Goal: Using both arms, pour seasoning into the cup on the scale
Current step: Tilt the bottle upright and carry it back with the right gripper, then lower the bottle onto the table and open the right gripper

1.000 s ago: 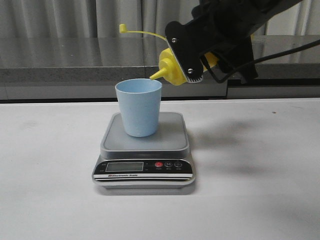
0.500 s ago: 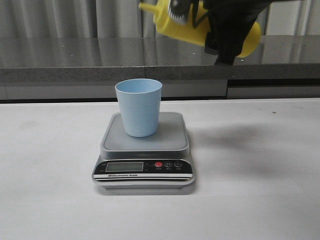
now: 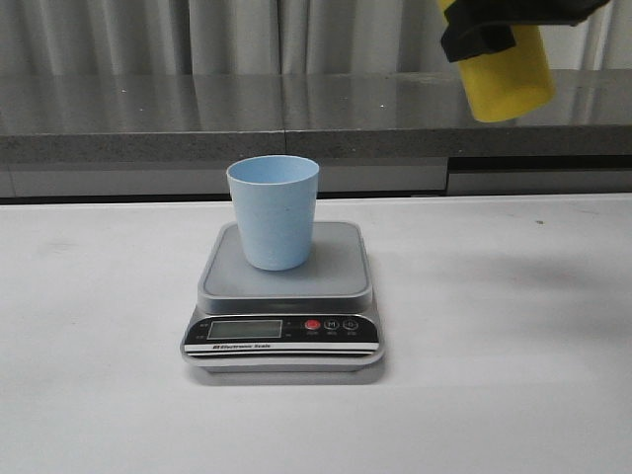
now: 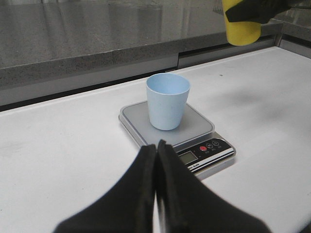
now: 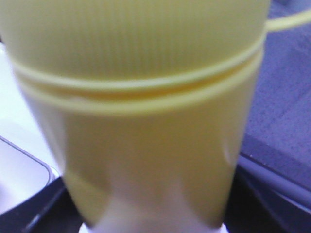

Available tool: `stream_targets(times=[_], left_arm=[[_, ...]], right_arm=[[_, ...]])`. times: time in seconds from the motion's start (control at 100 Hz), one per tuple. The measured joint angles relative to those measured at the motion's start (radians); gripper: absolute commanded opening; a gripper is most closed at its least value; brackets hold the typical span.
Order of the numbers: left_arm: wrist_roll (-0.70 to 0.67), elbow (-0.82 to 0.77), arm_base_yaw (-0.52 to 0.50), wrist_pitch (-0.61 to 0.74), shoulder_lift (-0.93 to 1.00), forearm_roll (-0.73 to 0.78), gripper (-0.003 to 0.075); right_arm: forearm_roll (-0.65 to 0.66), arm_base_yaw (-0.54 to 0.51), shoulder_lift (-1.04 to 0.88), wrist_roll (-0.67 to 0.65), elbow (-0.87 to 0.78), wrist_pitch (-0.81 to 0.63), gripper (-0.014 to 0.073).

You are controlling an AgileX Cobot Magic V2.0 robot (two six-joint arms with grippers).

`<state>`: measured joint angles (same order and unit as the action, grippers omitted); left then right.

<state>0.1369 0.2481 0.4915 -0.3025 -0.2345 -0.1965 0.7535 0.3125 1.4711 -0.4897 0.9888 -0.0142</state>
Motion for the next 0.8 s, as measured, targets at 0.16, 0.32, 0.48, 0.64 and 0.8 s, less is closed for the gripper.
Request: stream_targets(times=[0.16, 0.32, 0.48, 0.64, 0.8], left_arm=[[0.0, 0.0, 0.0, 0.0, 0.0, 0.0, -0.002], [0.0, 0.0, 0.0, 0.0, 0.0, 0.0, -0.002], [0.0, 0.0, 0.0, 0.0, 0.0, 0.0, -0.002], [0.0, 0.0, 0.0, 0.0, 0.0, 0.0, -0.002], [0.0, 0.0, 0.0, 0.0, 0.0, 0.0, -0.002]], right_arm=[[-0.245, -0.058, -0.006, 0.21, -0.122, -0.149, -0.0058], [-0.446, -0.108, -0.006, 0.356, -0.258, -0.333, -0.0058], [-0.54, -0.167, 0.016, 0.399, -0.346, -0.516, -0.0058], [-0.549, -0.195, 0.097, 0.395, -0.363, -0.608, -0.0058], [-0.538, -0.206, 0.184, 0.335, -0.365, -0.711, -0.0058]])
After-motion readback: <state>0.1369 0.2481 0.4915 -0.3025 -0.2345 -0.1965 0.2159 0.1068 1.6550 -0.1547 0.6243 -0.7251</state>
